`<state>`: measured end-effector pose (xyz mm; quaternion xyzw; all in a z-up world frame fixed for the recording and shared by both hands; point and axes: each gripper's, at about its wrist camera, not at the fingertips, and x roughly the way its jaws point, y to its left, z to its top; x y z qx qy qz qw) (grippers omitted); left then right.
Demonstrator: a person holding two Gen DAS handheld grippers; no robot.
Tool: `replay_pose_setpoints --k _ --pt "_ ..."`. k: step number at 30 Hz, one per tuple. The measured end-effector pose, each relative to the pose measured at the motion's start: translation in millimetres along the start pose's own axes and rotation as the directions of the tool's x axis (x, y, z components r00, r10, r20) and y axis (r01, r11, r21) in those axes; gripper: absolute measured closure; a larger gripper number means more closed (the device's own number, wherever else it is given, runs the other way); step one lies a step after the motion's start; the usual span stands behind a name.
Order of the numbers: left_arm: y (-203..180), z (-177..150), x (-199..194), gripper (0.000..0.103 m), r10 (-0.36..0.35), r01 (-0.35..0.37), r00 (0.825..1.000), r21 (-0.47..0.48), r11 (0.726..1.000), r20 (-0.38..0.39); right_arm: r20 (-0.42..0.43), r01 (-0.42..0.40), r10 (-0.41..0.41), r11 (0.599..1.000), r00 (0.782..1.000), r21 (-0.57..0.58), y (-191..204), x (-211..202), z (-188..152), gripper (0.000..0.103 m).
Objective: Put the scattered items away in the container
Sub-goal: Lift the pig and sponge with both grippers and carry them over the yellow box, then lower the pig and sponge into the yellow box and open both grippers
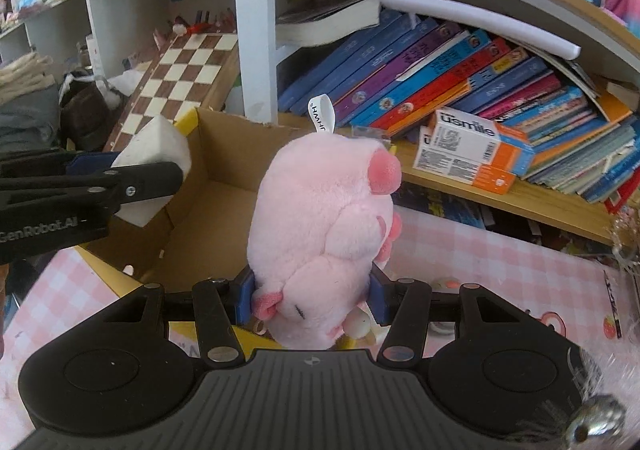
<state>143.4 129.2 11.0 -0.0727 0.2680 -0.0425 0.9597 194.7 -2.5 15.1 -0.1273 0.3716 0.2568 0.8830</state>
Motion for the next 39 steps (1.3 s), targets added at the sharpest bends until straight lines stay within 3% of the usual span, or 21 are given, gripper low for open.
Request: replay_pose_setpoints --k 8,19,39 --pt "2.2 -5.8 24.4 0.066 0.031 -0.030 0.998 0.026 0.999 -0.049 -0.018 -0.011 0.010 0.998 1.000 -0.060 5.9 24.4 1.3 0.052" --pt "6.8 -8.8 39.8 0.066 0.072 -0.067 0.993 0.055 0.996 -0.090 -0.066 -0.078 0.073 0.994 0.995 -0.077 15.4 46.3 1.3 0.052" --pt "8.2 -19.2 63.5 0.066 0.103 -0.091 0.982 0.082 0.992 -0.156 -0.108 -0.120 0.113 0.990 0.988 -0.068 16.4 68.1 3.9 0.050"
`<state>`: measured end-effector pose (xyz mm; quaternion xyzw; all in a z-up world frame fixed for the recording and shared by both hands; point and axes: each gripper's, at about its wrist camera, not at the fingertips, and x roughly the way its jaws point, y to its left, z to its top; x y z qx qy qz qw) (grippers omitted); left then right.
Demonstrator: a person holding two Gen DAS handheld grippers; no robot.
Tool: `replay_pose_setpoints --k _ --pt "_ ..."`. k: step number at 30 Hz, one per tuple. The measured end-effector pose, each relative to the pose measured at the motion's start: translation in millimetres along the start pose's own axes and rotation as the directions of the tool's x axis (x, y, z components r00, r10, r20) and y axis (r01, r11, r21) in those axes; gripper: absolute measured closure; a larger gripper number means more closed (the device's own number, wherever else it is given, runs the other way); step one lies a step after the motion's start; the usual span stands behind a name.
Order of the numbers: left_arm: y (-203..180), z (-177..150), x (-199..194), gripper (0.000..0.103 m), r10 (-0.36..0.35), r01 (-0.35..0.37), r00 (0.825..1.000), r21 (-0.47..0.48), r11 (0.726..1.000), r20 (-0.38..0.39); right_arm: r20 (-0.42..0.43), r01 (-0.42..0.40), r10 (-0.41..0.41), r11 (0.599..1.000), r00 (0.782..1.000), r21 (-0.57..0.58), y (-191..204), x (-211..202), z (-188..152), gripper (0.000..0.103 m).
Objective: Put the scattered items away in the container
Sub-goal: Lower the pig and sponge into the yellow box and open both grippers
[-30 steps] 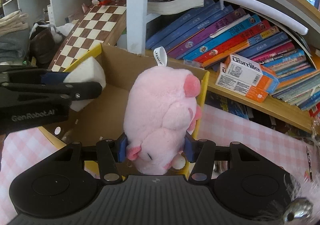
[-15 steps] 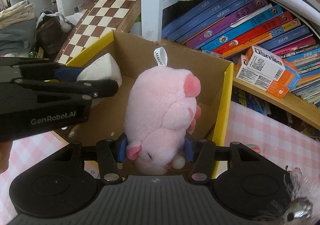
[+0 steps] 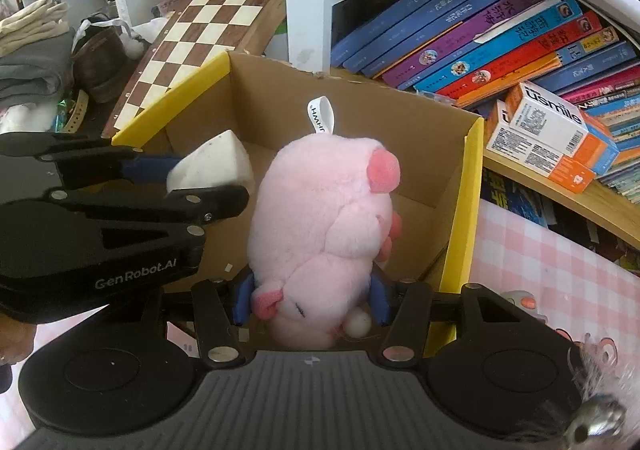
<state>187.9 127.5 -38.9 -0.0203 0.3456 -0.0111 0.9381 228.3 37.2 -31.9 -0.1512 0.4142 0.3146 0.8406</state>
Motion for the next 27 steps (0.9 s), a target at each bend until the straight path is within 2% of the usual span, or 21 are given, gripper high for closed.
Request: replay_pose_setpoints --k 27 --pt "6.2 -1.3 -3.0 0.062 0.014 -0.014 1.000 -0.018 1.000 -0.005 -0.004 -0.009 0.009 1.000 1.000 -0.003 0.6 -0.6 1.6 0.049"
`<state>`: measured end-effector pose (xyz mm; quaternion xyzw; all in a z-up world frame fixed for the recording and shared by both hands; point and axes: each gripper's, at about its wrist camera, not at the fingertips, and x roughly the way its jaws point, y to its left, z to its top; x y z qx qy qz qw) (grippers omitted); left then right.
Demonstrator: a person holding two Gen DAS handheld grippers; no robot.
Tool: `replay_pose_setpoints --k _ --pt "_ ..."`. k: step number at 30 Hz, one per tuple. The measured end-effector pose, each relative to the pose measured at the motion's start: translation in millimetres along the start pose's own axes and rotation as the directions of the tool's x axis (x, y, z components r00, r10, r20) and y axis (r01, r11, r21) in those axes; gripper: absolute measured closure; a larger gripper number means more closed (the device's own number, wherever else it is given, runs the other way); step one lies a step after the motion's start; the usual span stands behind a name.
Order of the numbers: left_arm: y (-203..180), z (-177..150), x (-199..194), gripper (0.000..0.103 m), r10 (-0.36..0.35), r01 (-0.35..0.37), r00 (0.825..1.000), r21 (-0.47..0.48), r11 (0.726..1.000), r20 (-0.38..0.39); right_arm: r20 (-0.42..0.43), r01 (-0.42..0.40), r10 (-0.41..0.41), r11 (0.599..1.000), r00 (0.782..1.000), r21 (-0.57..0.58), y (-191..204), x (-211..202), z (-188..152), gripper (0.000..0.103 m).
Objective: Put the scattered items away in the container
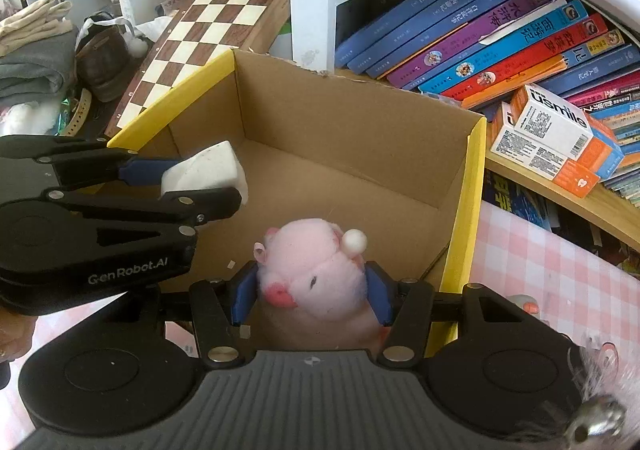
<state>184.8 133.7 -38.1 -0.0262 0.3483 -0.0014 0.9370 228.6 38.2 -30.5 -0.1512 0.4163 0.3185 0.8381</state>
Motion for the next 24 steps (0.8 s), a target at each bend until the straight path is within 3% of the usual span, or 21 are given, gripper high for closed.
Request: replay_pose_setpoints --k 3,5,24 --pt "0.4 1.8 -4.0 0.061 0.007 -0.006 1.000 -0.005 1.000 0.012 0.010 -0.001 0.001 1.000 1.000 0.003 0.0 -5.1 -1.1 0.047" --pt "0.1 3.3 -7.4 0.050 0.012 -0.012 1.000 -0.007 1.000 0.022 0.024 0.001 -0.001 1.000 1.000 -0.003 0.8 -10.4 -0.9 0.041" --pt "-13.8 4.4 -62.0 0.049 0.013 -0.014 0.994 0.004 1.000 0.109 0.111 0.046 -0.047 0.999 0.993 0.015 5.1 -68.9 -15.2 0.039"
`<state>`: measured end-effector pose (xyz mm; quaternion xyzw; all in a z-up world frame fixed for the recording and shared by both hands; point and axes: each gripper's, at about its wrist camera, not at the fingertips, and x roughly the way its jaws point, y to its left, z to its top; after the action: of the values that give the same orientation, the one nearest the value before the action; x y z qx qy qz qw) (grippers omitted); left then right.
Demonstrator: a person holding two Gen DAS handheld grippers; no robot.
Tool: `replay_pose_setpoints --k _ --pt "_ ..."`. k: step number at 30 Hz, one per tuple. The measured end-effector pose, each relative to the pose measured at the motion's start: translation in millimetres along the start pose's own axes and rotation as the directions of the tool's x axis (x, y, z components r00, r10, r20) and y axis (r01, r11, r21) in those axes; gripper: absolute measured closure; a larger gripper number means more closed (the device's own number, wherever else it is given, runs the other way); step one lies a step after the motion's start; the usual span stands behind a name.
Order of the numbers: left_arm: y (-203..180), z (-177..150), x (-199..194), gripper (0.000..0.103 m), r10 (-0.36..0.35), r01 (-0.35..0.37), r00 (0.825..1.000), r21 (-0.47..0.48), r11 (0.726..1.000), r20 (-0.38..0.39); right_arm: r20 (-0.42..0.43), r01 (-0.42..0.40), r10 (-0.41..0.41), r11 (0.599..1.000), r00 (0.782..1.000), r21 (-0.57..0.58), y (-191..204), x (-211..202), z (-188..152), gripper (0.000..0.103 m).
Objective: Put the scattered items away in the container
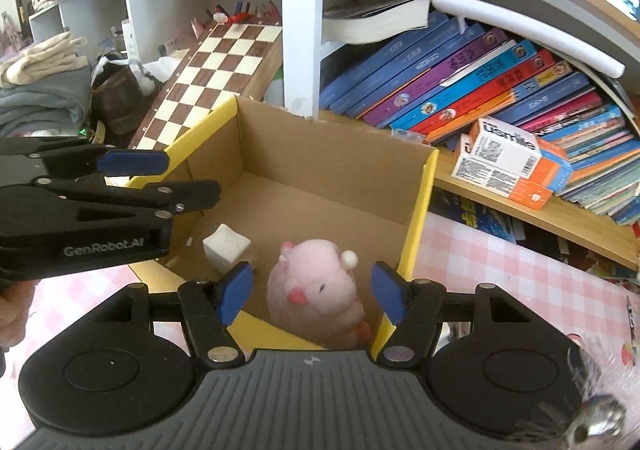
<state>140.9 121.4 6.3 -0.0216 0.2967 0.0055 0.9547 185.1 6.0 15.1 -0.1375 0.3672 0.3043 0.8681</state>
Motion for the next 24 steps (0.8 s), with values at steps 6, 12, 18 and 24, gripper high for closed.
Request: replay_pose_setpoints --k 6,12,18,24 --pt "-4.8 -4.7 -26.0 0.040 -0.004 0.004 1.000 0.009 1.000 0.018 0.017 0.013 -0.013 1.000 1.000 0.028 -1.0 -23.0 -12.9 0.038" --pt "-9.3 -12.3 -48.6 0.034 -0.008 0.007 1.000 0.023 1.000 0.019 0.019 0.017 -0.018 0.997 1.000 0.072 -3.2 -44.6 -31.3 0.036" --pt "-16.1 -22.5 -65.9 0.027 -0.008 0.008 1.000 0.040 0.999 0.004 0.026 0.016 -0.019 0.992 0.999 0.124 -7.3 -65.5 -47.0 0.035" --pt "-23.8 -36.5 -76.0 0.021 0.000 0.001 1.000 0.046 0.999 -0.031 0.033 0.023 -0.028 0.989 0.999 0.148 -9.1 -81.8 -63.4 0.033"
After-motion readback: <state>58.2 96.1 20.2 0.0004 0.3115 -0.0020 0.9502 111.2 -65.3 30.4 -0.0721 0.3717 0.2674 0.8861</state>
